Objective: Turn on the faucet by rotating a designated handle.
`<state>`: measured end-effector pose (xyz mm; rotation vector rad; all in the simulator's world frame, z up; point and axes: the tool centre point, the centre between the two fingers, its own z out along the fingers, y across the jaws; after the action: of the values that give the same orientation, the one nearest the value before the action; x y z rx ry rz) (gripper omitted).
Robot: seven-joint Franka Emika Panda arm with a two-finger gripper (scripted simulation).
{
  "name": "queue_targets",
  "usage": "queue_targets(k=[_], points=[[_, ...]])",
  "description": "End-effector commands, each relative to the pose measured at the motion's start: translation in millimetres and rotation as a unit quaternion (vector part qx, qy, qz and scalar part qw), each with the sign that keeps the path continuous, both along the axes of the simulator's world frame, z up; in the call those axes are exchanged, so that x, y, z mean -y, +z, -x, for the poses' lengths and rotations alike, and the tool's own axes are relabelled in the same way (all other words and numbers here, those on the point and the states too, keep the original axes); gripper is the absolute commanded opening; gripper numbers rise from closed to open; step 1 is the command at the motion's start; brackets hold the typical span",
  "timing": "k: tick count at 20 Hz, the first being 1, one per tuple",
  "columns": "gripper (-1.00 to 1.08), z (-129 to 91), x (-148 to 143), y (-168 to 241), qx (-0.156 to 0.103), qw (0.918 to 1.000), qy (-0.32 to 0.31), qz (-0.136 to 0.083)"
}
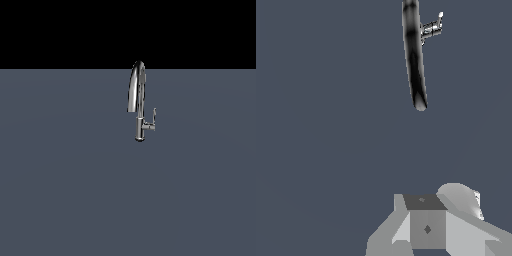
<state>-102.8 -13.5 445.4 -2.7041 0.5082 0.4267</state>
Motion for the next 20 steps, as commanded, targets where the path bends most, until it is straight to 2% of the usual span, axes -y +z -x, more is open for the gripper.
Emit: queue_targets(k=[1,6,11,16,20], points=[[-1.00,-15.2,4.3,-6.7,-0.016,0.9995,-0.021,-0.020],[-1.00,-44.2,13.9,-22.1,-0.048,0.9951,-0.062,-0.061],[-1.00,-72.0,24.8,-40.6,-0.080,0.9860,-0.105,-0.102],[-1.00,-98.3,36.9,-62.5,-0.113,0.9716,-0.148,-0.145],[-1.00,-118.2,47.2,-83.0,-0.141,0.9557,-0.184,-0.181]])
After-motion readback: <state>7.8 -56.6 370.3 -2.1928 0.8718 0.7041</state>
